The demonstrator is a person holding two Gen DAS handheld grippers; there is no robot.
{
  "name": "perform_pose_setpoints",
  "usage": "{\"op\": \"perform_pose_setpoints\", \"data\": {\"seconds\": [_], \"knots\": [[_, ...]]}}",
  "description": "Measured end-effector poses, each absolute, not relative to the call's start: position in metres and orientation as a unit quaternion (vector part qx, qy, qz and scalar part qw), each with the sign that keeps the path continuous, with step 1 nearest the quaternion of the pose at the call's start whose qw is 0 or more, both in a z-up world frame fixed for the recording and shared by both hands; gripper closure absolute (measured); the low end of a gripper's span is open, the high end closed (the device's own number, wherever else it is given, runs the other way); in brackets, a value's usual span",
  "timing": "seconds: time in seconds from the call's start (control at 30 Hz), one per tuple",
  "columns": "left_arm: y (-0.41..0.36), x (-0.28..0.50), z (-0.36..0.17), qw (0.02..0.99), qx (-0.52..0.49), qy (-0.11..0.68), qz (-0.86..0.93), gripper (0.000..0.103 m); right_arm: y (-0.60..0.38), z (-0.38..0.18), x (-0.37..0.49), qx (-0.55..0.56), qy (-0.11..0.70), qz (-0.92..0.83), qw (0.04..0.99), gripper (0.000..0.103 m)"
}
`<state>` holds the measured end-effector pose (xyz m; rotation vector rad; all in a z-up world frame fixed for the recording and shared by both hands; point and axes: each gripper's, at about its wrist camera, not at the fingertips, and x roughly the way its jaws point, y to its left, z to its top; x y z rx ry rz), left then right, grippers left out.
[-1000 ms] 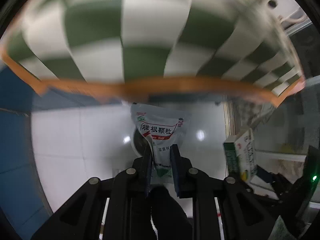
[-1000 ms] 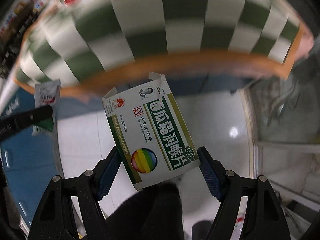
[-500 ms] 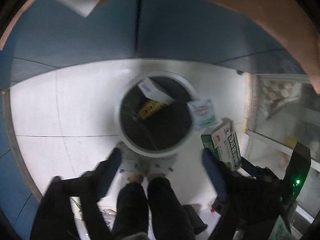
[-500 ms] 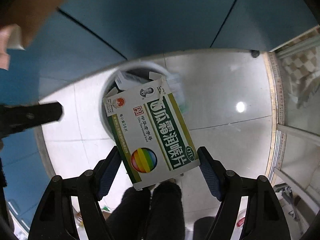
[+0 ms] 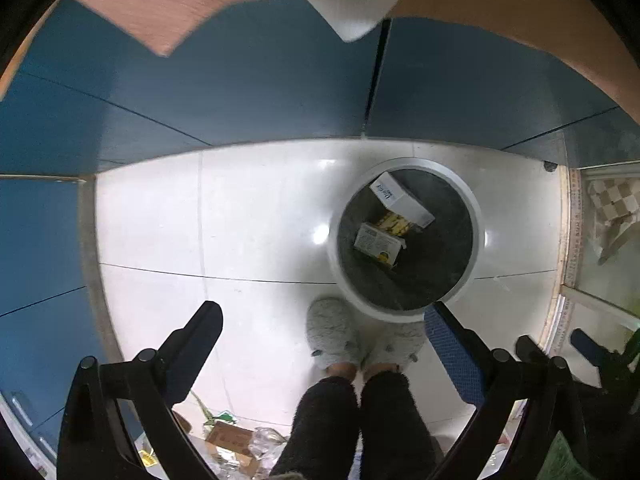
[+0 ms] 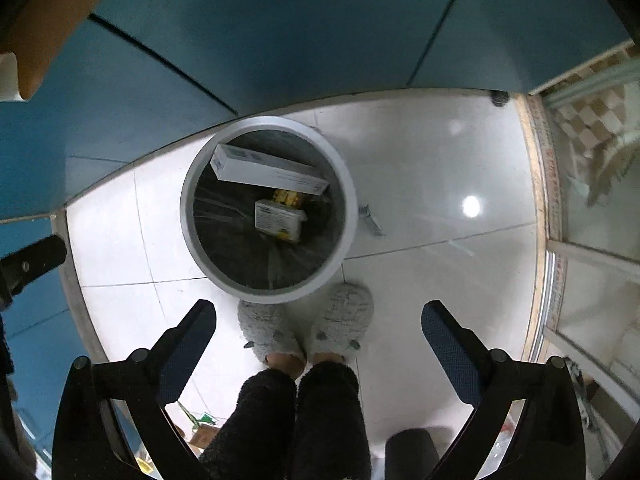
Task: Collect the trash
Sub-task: 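Move both tools back over the checkered cloth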
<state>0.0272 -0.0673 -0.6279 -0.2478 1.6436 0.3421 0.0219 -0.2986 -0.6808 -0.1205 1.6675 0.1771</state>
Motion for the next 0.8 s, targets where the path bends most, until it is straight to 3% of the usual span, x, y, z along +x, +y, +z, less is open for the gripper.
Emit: {"op": "perform_pose_setpoints", "data": {"seconds": [0.2, 0.8], "knots": [[-0.071, 0.006, -0.574, 0.666, -0.108, 0.722, 0.154, 0.0, -0.306, -0.612, 0.01, -0.05, 0.724, 0.073, 0.685, 0.0], [-0.102, -0.041, -0.336, 0.74, -0.127, 0.648, 0.129, 0.0, -0.335, -0.304, -0.032, -0.057, 0.646, 0.126, 0.751, 0.0]]}}
